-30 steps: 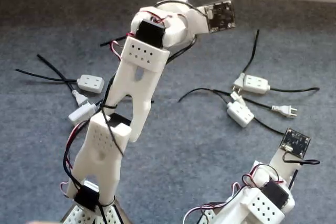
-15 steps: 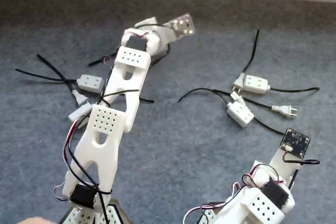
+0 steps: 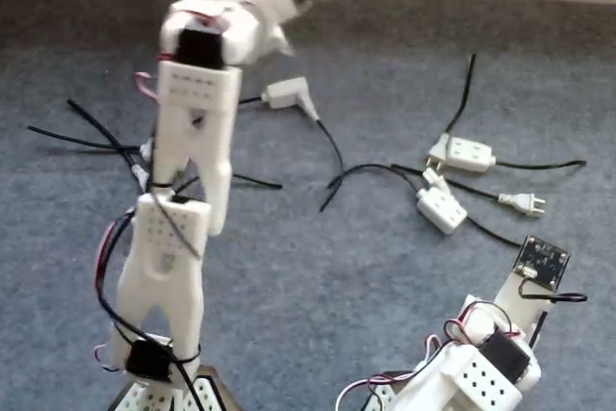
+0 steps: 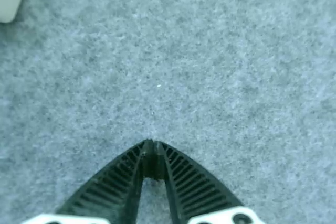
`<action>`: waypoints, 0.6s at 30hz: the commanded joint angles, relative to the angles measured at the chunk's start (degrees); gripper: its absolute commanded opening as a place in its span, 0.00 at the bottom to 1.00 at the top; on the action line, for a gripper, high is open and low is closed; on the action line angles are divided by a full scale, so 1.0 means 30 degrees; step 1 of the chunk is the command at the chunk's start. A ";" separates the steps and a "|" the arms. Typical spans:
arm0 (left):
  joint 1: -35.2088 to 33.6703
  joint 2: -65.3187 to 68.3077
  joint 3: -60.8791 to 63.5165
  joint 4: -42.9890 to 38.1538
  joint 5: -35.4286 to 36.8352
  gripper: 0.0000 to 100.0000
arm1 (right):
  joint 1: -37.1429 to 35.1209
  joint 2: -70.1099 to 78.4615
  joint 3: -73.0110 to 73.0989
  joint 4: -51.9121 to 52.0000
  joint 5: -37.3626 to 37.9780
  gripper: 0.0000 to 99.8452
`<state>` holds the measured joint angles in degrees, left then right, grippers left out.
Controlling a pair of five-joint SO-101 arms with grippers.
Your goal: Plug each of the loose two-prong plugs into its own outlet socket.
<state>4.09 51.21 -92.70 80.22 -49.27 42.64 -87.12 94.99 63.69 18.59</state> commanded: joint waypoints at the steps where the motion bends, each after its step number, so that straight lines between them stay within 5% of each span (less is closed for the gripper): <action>1: -0.2095 -0.3883 -0.0777 0.1084 0.0264 0.34 | 0.0015 0.0220 0.0659 -0.0484 0.0264 0.01; 10: -0.8454 -0.6755 -0.0542 0.7062 0.5626 0.34 | -0.0015 0.0220 0.0659 -0.0484 0.0264 0.01; 14: -1.0212 -0.6901 0.2564 0.7150 0.9758 0.34 | -0.0366 0.0220 0.0659 -0.0484 0.0264 0.01; 18: -1.0242 -0.6813 0.6198 0.7121 0.9729 0.34 | -0.0337 0.0220 0.0689 -0.0484 0.0264 0.01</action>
<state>-26.42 33.19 -79.78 101.14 -20.88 42.55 -87.12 94.99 63.69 18.59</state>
